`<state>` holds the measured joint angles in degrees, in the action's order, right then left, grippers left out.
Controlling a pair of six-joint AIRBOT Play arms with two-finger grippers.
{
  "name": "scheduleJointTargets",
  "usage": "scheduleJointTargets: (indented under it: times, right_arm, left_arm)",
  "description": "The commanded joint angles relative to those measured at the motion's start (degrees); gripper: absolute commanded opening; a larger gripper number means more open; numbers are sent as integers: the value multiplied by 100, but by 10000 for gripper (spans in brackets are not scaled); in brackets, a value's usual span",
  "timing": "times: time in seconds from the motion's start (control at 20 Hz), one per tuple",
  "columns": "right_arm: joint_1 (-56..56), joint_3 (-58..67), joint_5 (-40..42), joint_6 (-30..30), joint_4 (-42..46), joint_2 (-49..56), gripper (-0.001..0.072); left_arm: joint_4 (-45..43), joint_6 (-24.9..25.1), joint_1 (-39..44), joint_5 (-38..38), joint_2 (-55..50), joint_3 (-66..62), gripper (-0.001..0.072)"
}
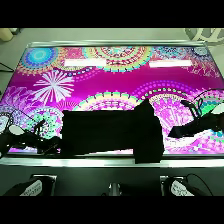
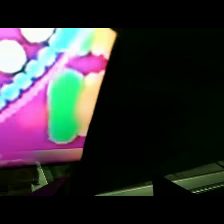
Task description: Fold the shirts.
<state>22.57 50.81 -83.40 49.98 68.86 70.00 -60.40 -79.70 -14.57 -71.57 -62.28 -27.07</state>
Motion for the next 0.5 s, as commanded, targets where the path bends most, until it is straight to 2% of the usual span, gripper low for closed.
scheduleJointTargets:
  times: [0.0,0.05,0.15,0.2,0.25,0.35,0.45]
  right_arm:
    - [17,-177,-63,-35,-35,190,526]
    - [9,-243,-59,-35,-68,264,527]
    - [2,-455,24,-74,-181,400,528]
    - [2,-603,138,-155,-247,452,529]
    - [2,-754,282,-186,-293,496,529]
    - [2,-1016,459,-258,-400,603,529]
    - [2,-1241,514,-378,-562,756,526]
  left_arm:
    - [249,114,190,343,-308,55,599]
    - [341,129,293,413,-341,52,587]
    - [472,111,466,542,-356,50,228]
    - [568,120,501,555,-354,46,91]
    - [675,225,501,498,-354,28,24]
    - [776,435,501,328,-315,-26,24]
    - [776,433,501,256,-247,-66,24]
